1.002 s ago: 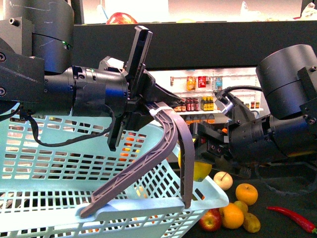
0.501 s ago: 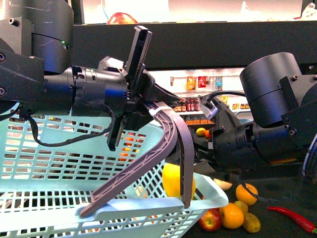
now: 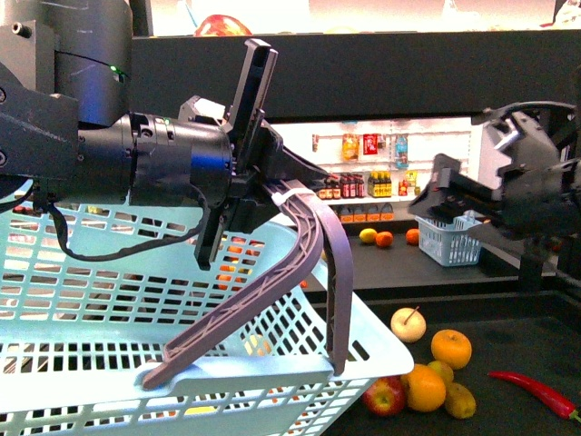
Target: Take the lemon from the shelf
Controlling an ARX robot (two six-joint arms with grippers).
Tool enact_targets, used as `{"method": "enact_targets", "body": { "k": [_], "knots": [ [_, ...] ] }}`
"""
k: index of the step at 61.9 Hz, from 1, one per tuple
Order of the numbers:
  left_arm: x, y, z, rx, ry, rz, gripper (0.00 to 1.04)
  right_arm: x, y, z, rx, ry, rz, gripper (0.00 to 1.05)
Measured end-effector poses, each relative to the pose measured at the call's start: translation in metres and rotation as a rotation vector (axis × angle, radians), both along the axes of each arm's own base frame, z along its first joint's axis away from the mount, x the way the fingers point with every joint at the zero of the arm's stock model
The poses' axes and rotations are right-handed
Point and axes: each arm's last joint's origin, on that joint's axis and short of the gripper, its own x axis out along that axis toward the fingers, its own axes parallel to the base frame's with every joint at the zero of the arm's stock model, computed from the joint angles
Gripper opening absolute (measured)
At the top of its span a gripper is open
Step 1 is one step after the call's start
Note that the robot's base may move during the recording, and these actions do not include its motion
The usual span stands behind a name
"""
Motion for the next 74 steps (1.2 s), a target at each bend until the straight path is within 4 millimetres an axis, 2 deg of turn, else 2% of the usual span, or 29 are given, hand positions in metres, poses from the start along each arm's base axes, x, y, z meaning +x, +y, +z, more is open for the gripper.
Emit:
{"method": "enact_targets", "body": {
  "k": [4,9,11,18,24,27,37,51,64,74],
  "knots": [
    [0.000,0.000,0.000,0.000,0.001,-0.001,0.07,0.004,-0.016,-0.013,-0.039,0.001,-0.025,0.97],
    [0.000,0.000,0.000,0.000,0.001,-0.001,0.07,0.008,-0.031,-0.039,-0.088,0.026,-0.041,0.97],
    [0.000,0.000,0.000,0.000,0.001,-0.001,0.07,0.008,-0.034,-0.047,-0.088,0.034,-0.039,0.97],
    [0.000,0.000,0.000,0.000,0.001,0.000,0.07,0.008,-0.043,-0.091,-0.108,0.092,-0.016,0.97],
    [0.000,0.000,0.000,0.000,0.001,0.000,0.07,0.004,-0.044,-0.129,-0.132,0.140,0.021,0.97],
    [0.000,0.000,0.000,0.000,0.001,0.000,0.07,0.003,-0.040,-0.148,-0.146,0.157,0.046,0.97],
    [0.000,0.000,0.000,0.000,0.000,0.000,0.07,-0.001,-0.021,-0.188,-0.220,0.168,0.154,0.97],
    [0.000,0.000,0.000,0.000,0.001,0.000,0.07,-0.009,0.019,-0.244,-0.413,0.185,0.463,0.97],
    [0.000,0.000,0.000,0.000,0.000,0.000,0.07,-0.002,0.030,-0.276,-0.594,0.183,0.645,0.97],
    [0.000,0.000,0.000,0.000,0.001,-0.001,0.07,0.018,0.034,-0.288,-0.669,0.129,0.696,0.97]
  ]
}}
